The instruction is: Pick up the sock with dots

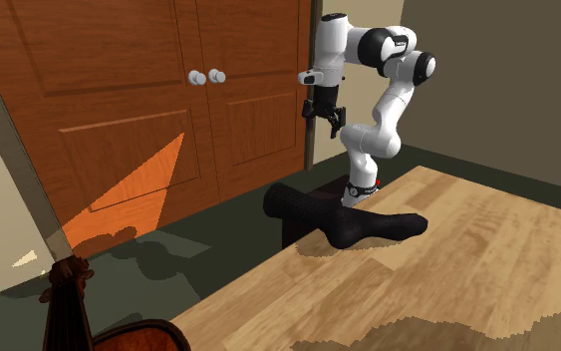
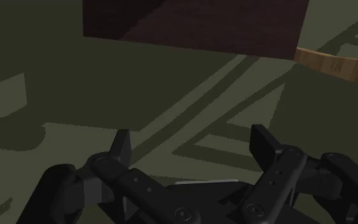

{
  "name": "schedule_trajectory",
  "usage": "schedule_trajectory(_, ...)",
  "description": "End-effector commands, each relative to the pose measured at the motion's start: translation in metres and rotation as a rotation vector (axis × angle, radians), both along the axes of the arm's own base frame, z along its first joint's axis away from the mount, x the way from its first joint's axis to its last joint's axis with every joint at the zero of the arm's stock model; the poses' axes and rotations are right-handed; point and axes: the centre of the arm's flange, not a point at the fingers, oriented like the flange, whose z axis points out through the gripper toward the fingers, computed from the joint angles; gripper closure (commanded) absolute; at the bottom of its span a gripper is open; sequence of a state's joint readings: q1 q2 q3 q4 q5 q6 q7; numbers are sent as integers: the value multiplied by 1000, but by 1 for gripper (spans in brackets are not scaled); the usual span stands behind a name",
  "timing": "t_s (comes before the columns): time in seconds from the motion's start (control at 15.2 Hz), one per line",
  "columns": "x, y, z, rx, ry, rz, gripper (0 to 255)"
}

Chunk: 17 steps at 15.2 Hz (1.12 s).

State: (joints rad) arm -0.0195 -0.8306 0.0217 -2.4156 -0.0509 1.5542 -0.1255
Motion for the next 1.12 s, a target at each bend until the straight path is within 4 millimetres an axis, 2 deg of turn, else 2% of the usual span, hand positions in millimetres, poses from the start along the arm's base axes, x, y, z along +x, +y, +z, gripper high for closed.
schedule_trajectory(0.0,0,0,0,0,0,0,0)
schedule_trajectory(0.53,91,18,-8,28,-60,307,0)
schedule_trajectory(1.06,172,62,-11,55,-120,615,0)
